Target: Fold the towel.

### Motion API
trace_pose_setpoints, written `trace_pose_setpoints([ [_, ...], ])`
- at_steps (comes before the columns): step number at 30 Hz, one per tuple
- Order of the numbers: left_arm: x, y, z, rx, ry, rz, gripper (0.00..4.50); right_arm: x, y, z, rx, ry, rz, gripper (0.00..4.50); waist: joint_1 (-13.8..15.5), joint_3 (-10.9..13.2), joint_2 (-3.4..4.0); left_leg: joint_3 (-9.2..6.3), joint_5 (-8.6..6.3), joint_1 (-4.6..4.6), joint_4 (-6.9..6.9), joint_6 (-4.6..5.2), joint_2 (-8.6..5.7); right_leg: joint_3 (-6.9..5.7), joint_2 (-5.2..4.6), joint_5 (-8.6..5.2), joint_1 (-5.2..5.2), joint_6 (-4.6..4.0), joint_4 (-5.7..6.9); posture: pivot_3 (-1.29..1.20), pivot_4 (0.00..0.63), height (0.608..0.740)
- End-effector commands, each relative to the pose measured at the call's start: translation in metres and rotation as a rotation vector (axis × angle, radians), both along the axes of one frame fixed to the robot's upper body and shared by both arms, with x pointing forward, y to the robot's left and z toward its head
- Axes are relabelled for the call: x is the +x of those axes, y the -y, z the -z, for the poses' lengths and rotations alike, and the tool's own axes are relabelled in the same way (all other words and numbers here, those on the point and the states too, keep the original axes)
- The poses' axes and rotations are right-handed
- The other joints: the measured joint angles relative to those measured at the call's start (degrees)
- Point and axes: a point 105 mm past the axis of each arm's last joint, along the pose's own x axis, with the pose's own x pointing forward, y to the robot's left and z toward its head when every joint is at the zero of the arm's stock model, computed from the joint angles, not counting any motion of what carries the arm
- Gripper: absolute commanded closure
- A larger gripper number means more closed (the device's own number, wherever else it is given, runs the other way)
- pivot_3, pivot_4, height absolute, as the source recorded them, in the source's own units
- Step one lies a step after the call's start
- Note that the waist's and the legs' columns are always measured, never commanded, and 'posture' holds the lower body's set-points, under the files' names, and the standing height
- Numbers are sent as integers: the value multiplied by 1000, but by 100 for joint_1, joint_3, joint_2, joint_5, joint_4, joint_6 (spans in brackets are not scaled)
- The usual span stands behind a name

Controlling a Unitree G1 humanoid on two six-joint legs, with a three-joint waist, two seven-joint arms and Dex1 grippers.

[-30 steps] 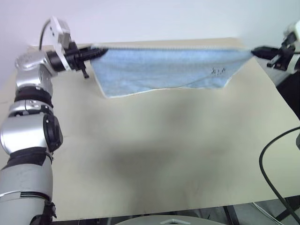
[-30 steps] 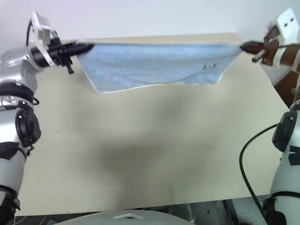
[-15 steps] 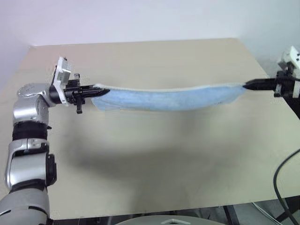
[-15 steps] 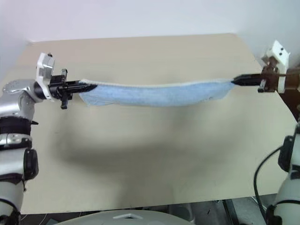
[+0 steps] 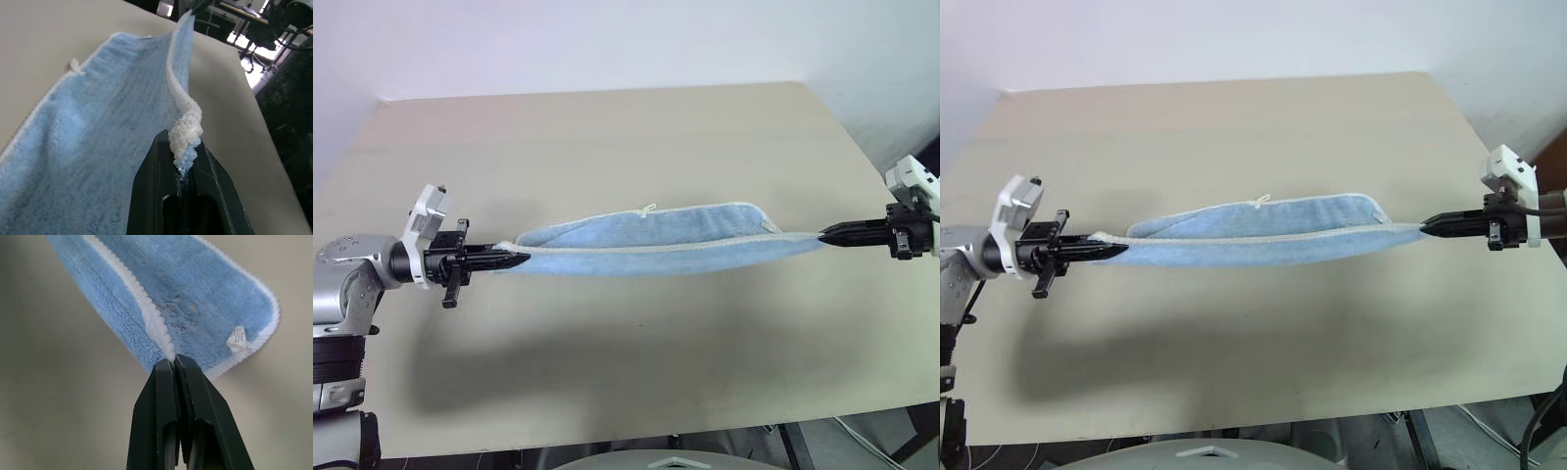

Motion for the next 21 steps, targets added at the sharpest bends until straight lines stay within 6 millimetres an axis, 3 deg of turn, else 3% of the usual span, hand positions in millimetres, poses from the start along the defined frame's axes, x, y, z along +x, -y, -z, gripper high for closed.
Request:
trace_pose_setpoints([
  [1, -11, -3, -6, 13, 10, 9, 4474, -1, 5, -17, -8, 69, 19, 4500, -2, 0, 1, 1, -1, 1, -4, -2, 0, 0, -2, 1, -2, -2, -1, 0, 150, 740],
  [3, -9, -5, -2, 22, 9, -7, 4474, 4, 4, -15, -7, 83, 28, 4500, 6, 0, 4, 1, -2, 1, -8, -7, 0, -2, -4, -6, -6, -16, -3, 0, 150, 740],
  [13, 35, -16, 4, 27, 82, -183, 4474, 49, -7, -6, -6, 202, 118, 4500, -2, -1, 5, 12, -1, 5, -14, -9, -1, -8, -8, 5, -10, -9, -5, 0, 150, 740],
  [21, 52, -11, 21, 18, 103, -238, 4474, 75, -16, 4, -5, 250, 164, 4500, -5, -1, 4, 26, 16, 5, -19, -13, -3, -14, -11, 8, -12, -9, -4, 0, 150, 740],
])
